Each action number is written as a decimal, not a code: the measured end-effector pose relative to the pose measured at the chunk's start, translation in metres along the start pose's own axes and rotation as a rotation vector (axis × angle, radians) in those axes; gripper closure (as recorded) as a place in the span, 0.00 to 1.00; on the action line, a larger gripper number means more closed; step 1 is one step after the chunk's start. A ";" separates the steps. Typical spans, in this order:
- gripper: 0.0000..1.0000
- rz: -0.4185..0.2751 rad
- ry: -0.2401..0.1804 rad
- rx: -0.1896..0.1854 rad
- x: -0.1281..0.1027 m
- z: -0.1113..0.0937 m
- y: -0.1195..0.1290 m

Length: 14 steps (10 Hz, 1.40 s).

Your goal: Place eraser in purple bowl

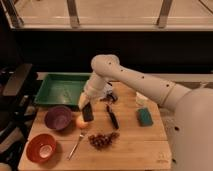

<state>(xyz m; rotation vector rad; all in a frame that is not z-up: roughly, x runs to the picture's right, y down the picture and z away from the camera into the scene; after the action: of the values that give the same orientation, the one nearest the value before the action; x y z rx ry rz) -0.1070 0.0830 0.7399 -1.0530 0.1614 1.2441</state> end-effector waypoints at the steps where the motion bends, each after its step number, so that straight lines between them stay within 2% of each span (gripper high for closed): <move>1: 1.00 -0.037 0.000 -0.021 -0.011 0.013 0.025; 4: 1.00 -0.125 0.010 -0.081 -0.037 0.046 0.087; 5: 0.96 -0.151 0.017 -0.104 -0.045 0.057 0.107; 6: 0.90 -0.169 0.023 -0.121 -0.050 0.065 0.122; 7: 0.78 -0.202 0.034 -0.148 -0.058 0.078 0.146; 9: 0.58 -0.242 0.045 -0.168 -0.066 0.095 0.175; 12: 0.28 -0.240 0.036 -0.153 -0.078 0.104 0.183; 13: 0.21 -0.229 0.028 -0.144 -0.081 0.102 0.175; 14: 0.20 -0.215 0.018 -0.136 -0.082 0.096 0.163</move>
<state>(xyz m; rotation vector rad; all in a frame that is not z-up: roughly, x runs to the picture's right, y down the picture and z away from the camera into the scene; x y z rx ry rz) -0.3128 0.0864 0.7516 -1.1667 -0.0234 1.0620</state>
